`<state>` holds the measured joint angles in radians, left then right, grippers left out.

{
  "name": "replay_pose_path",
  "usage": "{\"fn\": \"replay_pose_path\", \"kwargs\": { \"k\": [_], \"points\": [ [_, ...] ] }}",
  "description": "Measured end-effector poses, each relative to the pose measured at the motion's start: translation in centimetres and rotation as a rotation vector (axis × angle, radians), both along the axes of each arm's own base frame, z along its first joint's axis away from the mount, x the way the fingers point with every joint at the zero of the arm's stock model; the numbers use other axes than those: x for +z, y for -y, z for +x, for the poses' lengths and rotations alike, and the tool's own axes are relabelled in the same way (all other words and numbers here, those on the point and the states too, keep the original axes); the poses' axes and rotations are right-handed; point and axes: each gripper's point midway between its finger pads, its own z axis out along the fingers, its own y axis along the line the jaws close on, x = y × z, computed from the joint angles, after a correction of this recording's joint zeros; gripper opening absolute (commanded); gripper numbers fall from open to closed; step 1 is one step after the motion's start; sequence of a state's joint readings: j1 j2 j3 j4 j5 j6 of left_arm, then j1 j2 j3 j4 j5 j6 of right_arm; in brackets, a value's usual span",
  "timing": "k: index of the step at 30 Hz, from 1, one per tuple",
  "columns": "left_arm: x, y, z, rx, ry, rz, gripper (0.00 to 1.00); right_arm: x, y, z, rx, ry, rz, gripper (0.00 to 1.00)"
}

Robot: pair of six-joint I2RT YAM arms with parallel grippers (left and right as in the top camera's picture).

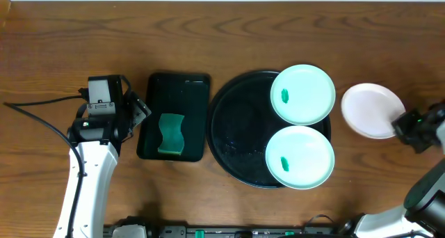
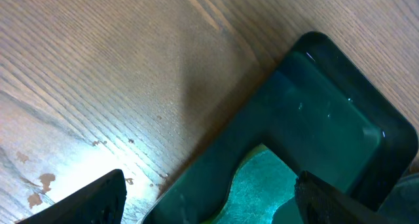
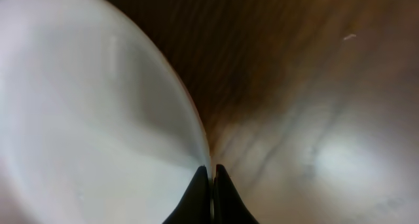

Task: Clean dirty plates on tray and stack at the side
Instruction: 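Lower the white plate onto the table at right and release it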

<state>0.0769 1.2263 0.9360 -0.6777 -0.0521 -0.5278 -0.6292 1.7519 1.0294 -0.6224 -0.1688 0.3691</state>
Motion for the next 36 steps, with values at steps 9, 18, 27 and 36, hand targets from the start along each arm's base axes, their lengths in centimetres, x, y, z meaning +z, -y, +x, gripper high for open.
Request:
{"fn": "replay_pose_path", "kwargs": {
  "k": [9, 18, 27, 36],
  "points": [
    [0.0, 0.0, 0.0, 0.0, 0.0, 0.0, 0.83, -1.8, -2.3, 1.0, 0.071, 0.049, -0.031, 0.01],
    [0.0, 0.0, 0.0, 0.0, 0.0, 0.0, 0.83, -1.7, -3.0, 1.7, 0.088, 0.087, -0.004, 0.27],
    [0.0, 0.0, 0.0, 0.0, 0.0, 0.0, 0.83, 0.5, -6.1, 1.7, 0.186, 0.095, 0.16, 0.61],
    [0.0, 0.0, 0.0, 0.0, 0.0, 0.0, 0.83, 11.0, -8.8, -0.2, 0.263, 0.051, 0.138, 0.99]
  ]
}}
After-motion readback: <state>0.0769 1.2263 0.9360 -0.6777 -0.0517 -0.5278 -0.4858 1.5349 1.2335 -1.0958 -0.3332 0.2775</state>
